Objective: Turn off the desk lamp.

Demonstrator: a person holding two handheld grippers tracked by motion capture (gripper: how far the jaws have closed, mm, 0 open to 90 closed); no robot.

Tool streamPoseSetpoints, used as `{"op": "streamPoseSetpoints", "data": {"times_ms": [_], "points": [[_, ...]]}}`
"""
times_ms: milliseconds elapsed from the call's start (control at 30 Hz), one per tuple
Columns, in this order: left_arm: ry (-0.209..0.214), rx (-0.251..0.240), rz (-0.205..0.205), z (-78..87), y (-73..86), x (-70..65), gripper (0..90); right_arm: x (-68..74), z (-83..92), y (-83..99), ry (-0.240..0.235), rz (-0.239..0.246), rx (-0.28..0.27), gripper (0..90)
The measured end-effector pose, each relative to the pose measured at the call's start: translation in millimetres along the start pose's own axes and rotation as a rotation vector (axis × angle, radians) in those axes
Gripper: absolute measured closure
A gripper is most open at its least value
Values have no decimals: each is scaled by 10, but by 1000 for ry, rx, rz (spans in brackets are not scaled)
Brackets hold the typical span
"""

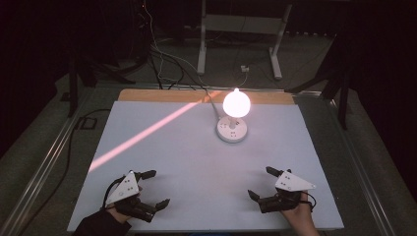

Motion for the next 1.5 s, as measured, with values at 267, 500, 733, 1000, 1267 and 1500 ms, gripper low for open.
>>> {"op": "streamPoseSetpoints", "data": {"times_ms": [267, 500, 733, 1000, 1267, 1500], "points": [[2, -5, -1, -14, -13, 9, 6, 73, -11, 2, -39, 23, -1, 0], [7, -16, 14, -24, -35, 31, 6, 93, -61, 32, -38, 49, 23, 0], [8, -24, 19, 13, -34, 2, 6, 127, -58, -19, -52, 45, 15, 0], [6, -28, 12, 54, -33, -31, 6, 246, -39, -178, -85, 41, 6, 0], [12, -23, 15, 40, -29, -29, 6, 173, 9, -361, -93, -18, -57, 0], [14, -26, 15, 39, -34, -37, 6, 119, 81, -499, -79, -35, -97, 0]]}}
Point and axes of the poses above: each handheld gripper's, and its own axes: z roughly backward along the jaws, y roughly out of its underside, x roughly to its left, the point moved 9 cm from there along -z, roughly forward along the jaws, and after that the axes turned 2 degrees about z, right-handed, at the moved point
